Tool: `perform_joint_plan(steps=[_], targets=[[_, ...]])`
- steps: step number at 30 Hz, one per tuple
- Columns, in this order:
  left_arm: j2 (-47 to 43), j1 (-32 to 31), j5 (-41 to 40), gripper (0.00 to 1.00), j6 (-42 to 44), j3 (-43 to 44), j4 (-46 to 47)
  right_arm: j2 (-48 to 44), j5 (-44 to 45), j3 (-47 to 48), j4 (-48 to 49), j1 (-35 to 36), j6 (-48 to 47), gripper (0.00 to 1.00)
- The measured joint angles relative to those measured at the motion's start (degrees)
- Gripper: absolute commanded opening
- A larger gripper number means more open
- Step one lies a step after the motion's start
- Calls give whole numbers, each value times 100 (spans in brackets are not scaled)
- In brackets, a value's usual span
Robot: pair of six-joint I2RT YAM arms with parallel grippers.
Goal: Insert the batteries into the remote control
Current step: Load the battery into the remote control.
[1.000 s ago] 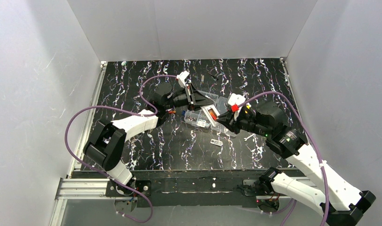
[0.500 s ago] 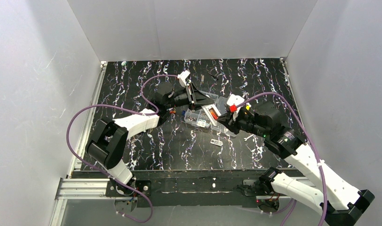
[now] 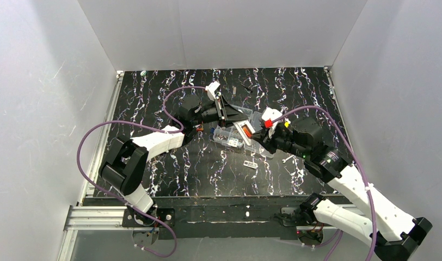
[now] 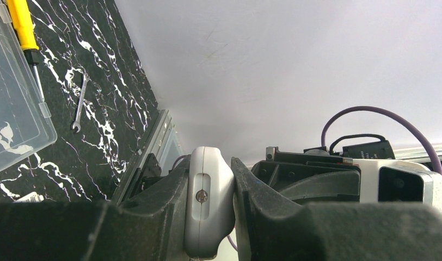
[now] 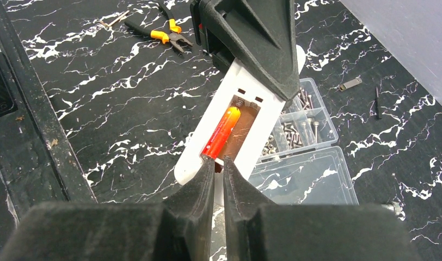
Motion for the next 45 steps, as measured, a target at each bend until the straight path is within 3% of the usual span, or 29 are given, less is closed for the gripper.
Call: perform_joint_plan(steps=[27, 45], targets=[[2, 55, -85, 0, 151, 0, -116, 374, 188, 48, 179, 0, 251, 16], [35, 98, -254, 0, 223, 0, -192, 1174, 437, 914, -702, 0, 619, 16]])
